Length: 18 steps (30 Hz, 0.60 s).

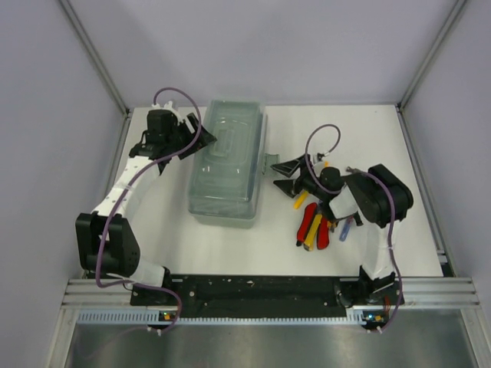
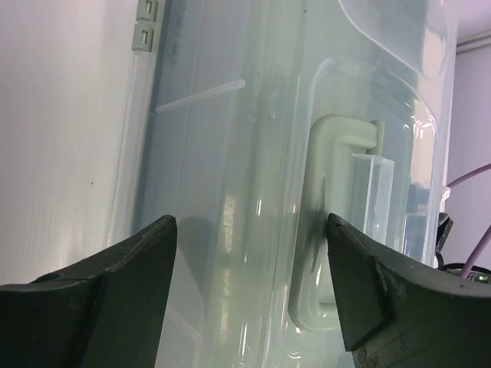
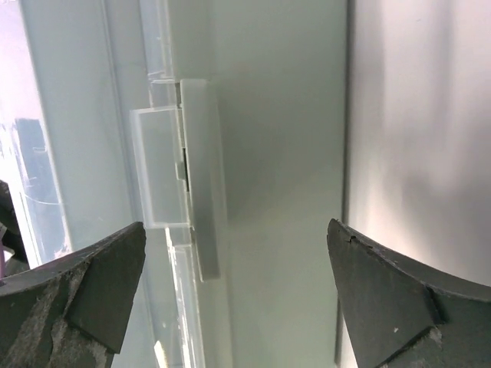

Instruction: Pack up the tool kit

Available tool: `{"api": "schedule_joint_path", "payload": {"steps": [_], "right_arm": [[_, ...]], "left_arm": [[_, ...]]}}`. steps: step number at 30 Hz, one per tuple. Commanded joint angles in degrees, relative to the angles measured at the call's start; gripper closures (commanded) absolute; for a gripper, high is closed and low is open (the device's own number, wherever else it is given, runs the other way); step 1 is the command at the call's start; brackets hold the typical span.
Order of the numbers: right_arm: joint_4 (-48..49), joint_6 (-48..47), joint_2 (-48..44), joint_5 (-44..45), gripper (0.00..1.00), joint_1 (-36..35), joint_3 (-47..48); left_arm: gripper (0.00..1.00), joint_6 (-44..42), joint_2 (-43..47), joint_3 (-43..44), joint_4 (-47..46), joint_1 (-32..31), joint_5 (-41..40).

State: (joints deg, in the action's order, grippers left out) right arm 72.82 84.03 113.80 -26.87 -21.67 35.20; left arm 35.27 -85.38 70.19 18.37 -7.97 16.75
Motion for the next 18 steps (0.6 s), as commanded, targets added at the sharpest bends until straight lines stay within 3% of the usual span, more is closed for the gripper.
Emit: {"api": "schedule_joint_path", "payload": {"steps": [1,6,13,18], "right_arm": [[7.7,-2.5,-3.6,1.7,0.01,1.8,-1.7],[-0.4,-6.8,-9.1,-0.5,0.01,2.8,-0.8],[-37.2,-28.1,-23.5,2.3,0.05,2.4,7.8],[-55.6,-38.9,-28.9,6.4,0.1,-0.5,15.7]], "left_arm": [[0.23,0.4,-3.6,-1.4,14.3,-0.9,-0.1],[0.2,-2.6,-2.4,3.2,15.9,-0.9,0.7],[0.16,-9.7,1.0,12.1,18.5,-0.9,-2.3],[0.18,-11.0,2.8,12.5,15.7,-0.9,-1.2]]}}
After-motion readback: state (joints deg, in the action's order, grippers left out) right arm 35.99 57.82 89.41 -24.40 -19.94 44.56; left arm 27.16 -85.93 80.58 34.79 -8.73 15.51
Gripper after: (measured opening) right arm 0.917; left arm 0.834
